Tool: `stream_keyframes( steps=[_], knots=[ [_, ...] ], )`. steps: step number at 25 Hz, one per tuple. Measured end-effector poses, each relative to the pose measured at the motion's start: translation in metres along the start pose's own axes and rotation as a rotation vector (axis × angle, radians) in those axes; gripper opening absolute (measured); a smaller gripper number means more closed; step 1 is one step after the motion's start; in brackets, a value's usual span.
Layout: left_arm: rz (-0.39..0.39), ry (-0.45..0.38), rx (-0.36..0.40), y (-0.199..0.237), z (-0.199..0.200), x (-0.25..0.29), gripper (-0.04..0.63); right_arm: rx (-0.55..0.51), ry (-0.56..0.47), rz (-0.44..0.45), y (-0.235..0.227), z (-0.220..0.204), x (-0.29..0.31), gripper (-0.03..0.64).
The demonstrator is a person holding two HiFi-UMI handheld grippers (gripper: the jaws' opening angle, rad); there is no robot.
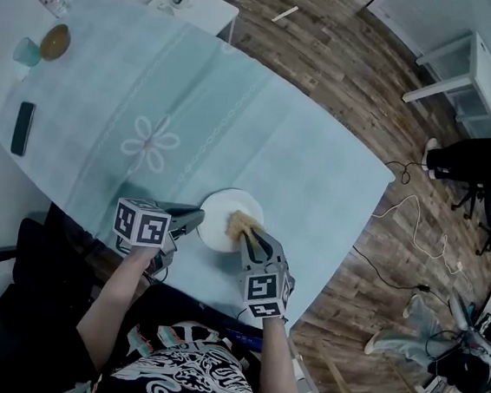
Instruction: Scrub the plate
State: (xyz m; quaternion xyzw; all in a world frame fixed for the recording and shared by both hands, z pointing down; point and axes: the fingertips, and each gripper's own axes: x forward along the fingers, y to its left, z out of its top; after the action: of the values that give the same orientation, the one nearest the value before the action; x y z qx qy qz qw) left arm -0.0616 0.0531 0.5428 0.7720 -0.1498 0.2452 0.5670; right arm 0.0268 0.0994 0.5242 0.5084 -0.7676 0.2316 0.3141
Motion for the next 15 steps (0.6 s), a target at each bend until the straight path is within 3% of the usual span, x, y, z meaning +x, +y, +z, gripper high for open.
stream_keyframes(
  steps=[15],
  knots=[
    [0.003, -0.008, -0.008, 0.003, -0.001, -0.001, 0.011, 0.008, -0.006, 0.063, 0.023, -0.003, -0.003, 0.064]
  ],
)
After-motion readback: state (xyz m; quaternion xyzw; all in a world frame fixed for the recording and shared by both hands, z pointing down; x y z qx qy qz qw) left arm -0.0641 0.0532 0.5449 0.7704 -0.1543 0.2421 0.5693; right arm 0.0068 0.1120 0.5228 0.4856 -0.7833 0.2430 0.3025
